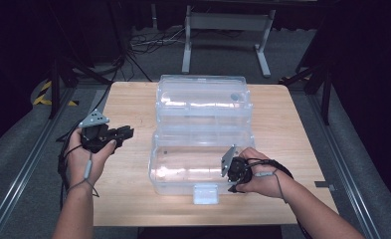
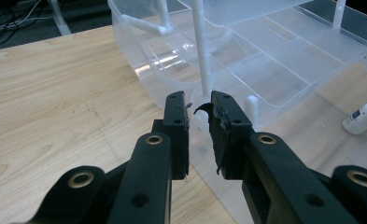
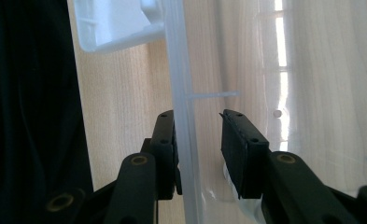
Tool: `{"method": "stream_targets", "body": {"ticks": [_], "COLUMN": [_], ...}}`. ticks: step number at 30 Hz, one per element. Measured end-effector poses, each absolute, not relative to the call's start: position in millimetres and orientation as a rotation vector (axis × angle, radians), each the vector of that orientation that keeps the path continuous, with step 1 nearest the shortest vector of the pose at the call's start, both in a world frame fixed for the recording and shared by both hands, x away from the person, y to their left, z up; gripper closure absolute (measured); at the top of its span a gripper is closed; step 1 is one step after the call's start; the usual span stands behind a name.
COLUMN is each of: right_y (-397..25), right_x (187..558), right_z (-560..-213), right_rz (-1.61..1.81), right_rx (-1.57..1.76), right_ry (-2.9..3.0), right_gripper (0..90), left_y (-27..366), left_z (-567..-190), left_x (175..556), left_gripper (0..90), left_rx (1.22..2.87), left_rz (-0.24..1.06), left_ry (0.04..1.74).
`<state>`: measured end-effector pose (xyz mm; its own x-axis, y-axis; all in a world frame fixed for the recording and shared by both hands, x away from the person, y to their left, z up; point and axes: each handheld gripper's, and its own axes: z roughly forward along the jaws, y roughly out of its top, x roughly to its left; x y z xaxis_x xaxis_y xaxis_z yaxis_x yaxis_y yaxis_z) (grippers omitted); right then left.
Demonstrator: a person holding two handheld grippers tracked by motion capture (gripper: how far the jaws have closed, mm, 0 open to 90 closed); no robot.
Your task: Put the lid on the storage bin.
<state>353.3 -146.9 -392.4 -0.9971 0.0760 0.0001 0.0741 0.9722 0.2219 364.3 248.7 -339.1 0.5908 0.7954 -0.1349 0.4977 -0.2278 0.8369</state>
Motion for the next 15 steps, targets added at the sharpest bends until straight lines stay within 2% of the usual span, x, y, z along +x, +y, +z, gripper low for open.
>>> {"method": "stream_targets", "body": {"ticks": [3,15], "right_y": [-147.1,-149.5], "right_x": [352.2,350.7], "right_z": [-395.6,-401.0], "right_rz": [0.359,0.355], "right_rx": [0.125,0.111], "right_ry": [3.114,3.117], "right_gripper": [69.6,85.9], "left_y": [249.6,240.9], "left_z": [-337.5,-330.7], "left_x": [366.6,372.9], "left_gripper": [76.8,75.5], "left_rx": [1.852,1.896], "left_rz": [0.312,0.343], "left_ry": [0.997,0.976]}}
